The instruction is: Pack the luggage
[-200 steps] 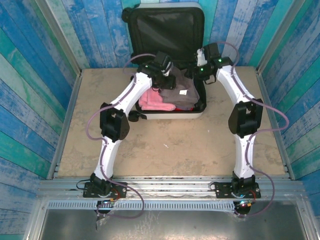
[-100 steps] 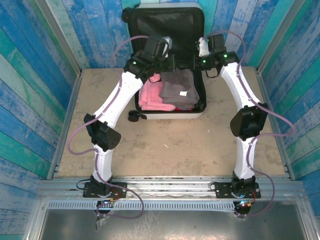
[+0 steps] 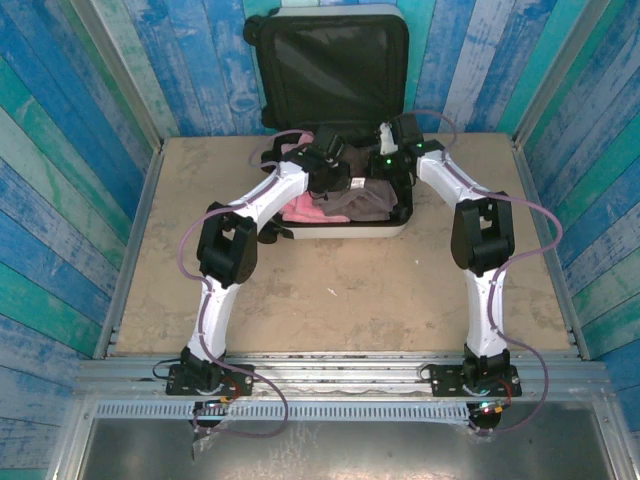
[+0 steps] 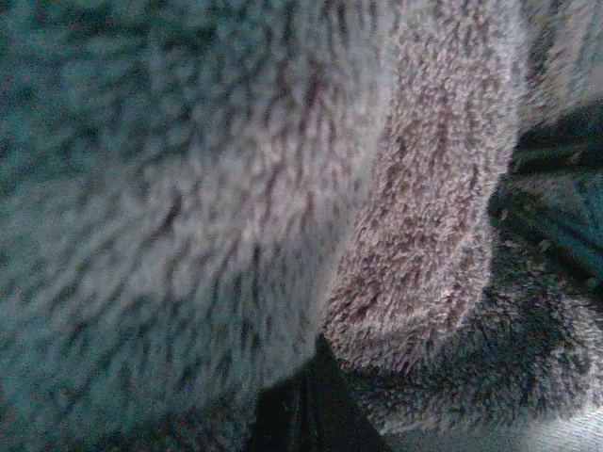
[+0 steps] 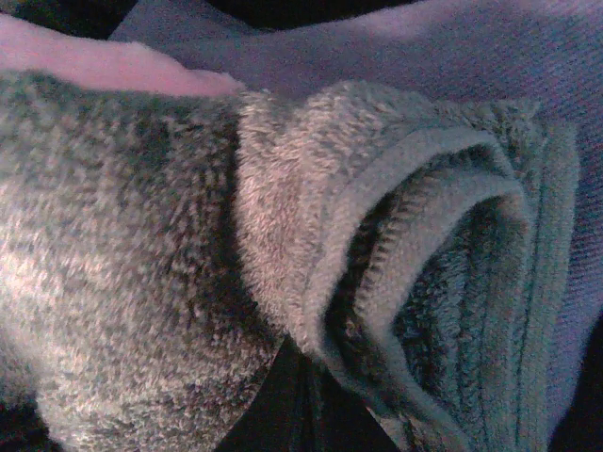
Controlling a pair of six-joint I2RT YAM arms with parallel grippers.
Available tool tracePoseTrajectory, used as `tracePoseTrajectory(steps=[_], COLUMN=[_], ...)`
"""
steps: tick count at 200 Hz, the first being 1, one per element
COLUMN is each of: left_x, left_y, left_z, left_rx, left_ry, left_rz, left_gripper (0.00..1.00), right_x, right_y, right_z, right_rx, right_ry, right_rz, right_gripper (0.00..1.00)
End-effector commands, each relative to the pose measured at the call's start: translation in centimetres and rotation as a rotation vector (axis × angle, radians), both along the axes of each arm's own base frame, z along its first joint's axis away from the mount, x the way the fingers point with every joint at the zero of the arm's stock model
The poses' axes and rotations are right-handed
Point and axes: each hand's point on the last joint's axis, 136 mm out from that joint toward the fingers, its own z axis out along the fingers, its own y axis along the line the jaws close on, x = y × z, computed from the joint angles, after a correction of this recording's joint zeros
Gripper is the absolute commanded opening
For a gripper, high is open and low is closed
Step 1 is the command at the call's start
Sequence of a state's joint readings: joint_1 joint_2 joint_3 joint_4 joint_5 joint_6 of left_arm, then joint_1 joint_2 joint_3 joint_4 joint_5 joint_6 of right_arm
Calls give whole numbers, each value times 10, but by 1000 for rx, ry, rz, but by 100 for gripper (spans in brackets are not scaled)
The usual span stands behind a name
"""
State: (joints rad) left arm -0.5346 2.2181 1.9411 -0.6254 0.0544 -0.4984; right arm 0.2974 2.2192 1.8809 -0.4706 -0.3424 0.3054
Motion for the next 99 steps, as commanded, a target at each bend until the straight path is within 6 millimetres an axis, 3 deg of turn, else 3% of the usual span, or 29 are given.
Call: tracePoseTrajectory(steps=[1,24,43,99], left_x=[-15,-17,-15,-3], left_y=[44,44,38,38], left_z=[-71,-80,-64,68], left_rx=[116,96,63,-28], left_ry=[147,150,101,-194], left_rz=[78,40,5,-10], left_gripper=[0,0,0,3], right_x=[2,4,3,-11], right_y=[-3,-1,-2,-18], right_z=[-5,-4,4,79], right_rx=[-4,10,11,-39], right_ry=[-21,-42,-62,-175], right_rz=[-26,-26,-28,-29], right_gripper=[4,5,11,29])
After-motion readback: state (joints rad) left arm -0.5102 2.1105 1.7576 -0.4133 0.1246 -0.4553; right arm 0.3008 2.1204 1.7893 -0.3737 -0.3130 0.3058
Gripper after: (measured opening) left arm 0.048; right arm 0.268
